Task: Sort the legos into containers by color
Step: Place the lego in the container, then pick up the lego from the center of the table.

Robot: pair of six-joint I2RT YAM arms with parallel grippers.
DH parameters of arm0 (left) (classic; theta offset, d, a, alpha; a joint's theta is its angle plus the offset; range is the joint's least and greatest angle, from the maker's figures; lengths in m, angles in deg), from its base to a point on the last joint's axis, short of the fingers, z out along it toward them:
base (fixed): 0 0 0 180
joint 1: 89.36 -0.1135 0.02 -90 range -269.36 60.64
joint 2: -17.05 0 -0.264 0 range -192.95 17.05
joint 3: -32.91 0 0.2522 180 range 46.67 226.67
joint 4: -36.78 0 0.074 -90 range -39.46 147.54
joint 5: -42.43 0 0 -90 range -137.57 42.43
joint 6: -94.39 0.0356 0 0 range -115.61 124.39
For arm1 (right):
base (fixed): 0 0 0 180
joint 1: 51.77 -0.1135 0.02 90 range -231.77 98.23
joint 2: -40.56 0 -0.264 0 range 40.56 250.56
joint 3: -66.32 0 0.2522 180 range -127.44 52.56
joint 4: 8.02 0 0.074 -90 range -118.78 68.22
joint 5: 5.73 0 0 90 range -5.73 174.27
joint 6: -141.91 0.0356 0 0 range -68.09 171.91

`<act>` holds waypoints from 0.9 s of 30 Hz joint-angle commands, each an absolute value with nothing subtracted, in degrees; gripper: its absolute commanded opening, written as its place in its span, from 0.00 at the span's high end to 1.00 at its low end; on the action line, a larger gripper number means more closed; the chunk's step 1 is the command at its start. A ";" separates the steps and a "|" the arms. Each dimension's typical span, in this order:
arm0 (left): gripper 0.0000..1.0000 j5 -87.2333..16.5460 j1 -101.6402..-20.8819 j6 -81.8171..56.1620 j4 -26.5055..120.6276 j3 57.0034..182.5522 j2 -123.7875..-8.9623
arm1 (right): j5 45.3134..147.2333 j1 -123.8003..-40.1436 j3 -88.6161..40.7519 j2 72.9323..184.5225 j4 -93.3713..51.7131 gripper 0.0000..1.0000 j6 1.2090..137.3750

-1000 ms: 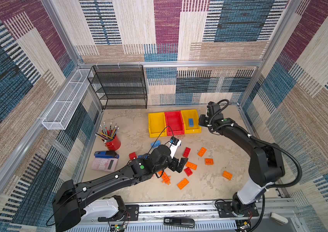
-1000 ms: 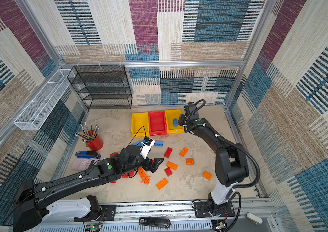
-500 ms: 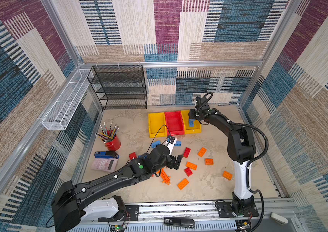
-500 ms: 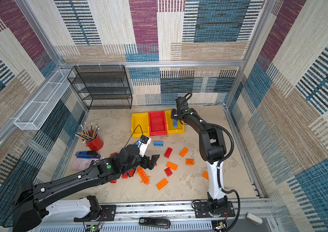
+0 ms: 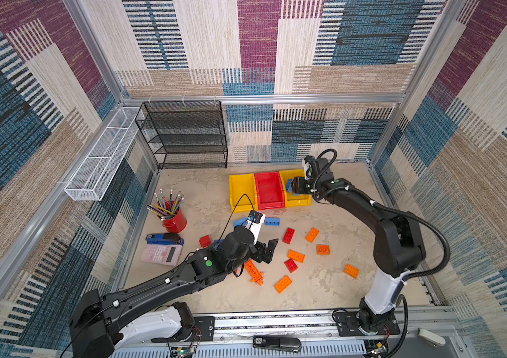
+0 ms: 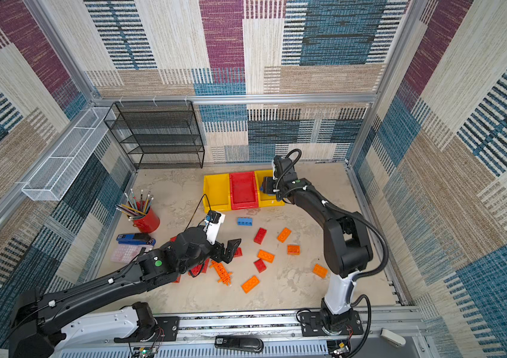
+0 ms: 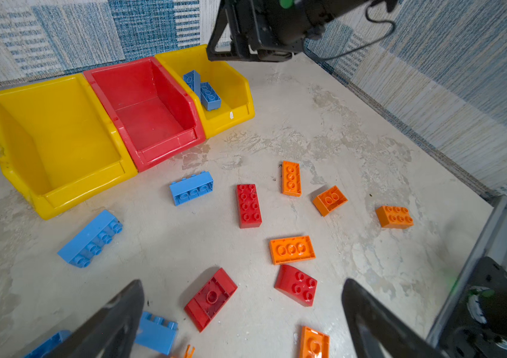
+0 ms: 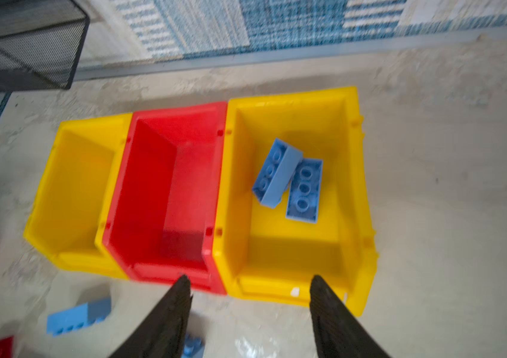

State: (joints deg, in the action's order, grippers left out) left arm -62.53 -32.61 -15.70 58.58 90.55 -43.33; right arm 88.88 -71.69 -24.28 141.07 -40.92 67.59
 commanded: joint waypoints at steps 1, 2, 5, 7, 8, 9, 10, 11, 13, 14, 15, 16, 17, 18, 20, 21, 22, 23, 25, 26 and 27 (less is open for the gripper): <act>0.00 -62.17 -32.51 -19.41 62.76 89.36 -40.64 | 91.52 -72.83 -16.47 135.12 -36.82 0.37 69.00; 0.00 -61.90 -32.50 -20.04 63.30 88.58 -39.50 | 91.95 -73.24 -13.94 133.21 -36.27 0.37 69.11; 0.00 -60.96 -32.34 -22.33 64.16 85.80 -35.63 | 92.83 -74.41 -8.03 128.61 -35.74 0.37 69.61; 0.00 -60.54 -32.36 -23.69 64.09 83.60 -33.01 | 93.11 -75.18 -5.39 126.35 -35.74 0.37 69.74; 0.00 -60.37 -32.39 -24.30 64.14 82.60 -31.95 | 93.42 -75.53 -4.35 125.44 -35.63 0.37 69.83; 0.00 -60.27 -32.24 -24.92 64.36 81.75 -30.80 | 94.04 -75.98 -3.20 124.45 -35.28 0.37 69.66; 0.00 -60.26 -32.24 -25.56 64.78 81.09 -29.88 | 94.56 -76.32 -2.46 123.69 -34.94 0.37 69.75; 0.00 -60.24 -32.30 -26.13 65.38 80.65 -29.09 | 94.83 -76.76 -1.66 122.93 -34.57 0.37 69.67; 0.00 -60.27 -32.21 -27.04 66.63 79.88 -27.74 | 94.63 -77.16 -0.75 122.47 -34.24 0.35 69.74; 0.00 -60.58 -32.19 -27.70 67.23 79.58 -27.19 | 94.64 -77.20 -0.66 122.57 -34.13 0.34 69.48; 0.00 -60.73 -32.22 -28.14 67.63 79.26 -26.69 | 94.78 -77.26 -0.67 122.99 -34.15 0.34 69.10; 0.00 -60.88 -32.19 -28.58 67.60 78.89 -26.25 | 95.01 -77.30 -0.88 123.59 -34.08 0.34 68.86; 0.00 -61.23 -32.20 -28.95 67.50 78.57 -25.91 | 95.16 -77.38 -1.21 124.30 -33.99 0.33 68.44; 0.01 -61.74 -32.15 -29.26 67.44 78.33 -25.81 | 95.35 -77.46 -1.77 125.28 -33.82 0.34 68.17; 0.01 -62.25 -32.15 -29.29 67.12 78.10 -25.80 | 96.24 -77.55 -3.01 127.28 -33.22 0.34 67.51; 0.01 -62.33 -32.16 -29.11 67.00 77.97 -26.11 | 96.78 -77.62 -3.92 128.48 -32.88 0.34 67.06; 0.01 -62.07 -32.14 -28.73 66.46 77.74 -26.34 | 97.66 -77.68 -4.64 129.65 -32.37 0.34 66.38; 0.01 -61.39 -32.15 -28.25 65.39 77.24 -26.53 | 99.31 -77.74 -5.35 130.92 -31.77 0.34 65.23; 0.01 -59.32 -32.28 -27.90 62.93 75.93 -27.10 | 102.19 -78.00 -7.66 133.97 -31.75 0.34 62.56; 0.01 -58.71 -32.20 -28.21 61.99 75.31 -27.39 | 102.38 -78.09 -8.83 135.40 -32.04 0.34 61.75; 0.01 -58.56 -32.25 -28.83 61.47 74.67 -27.68 | 102.27 -78.12 -10.10 136.86 -32.33 0.34 61.05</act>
State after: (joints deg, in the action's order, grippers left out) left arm -60.61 -32.19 -28.03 65.07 75.71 -27.24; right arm 99.39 -77.88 -8.04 134.62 -34.14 64.66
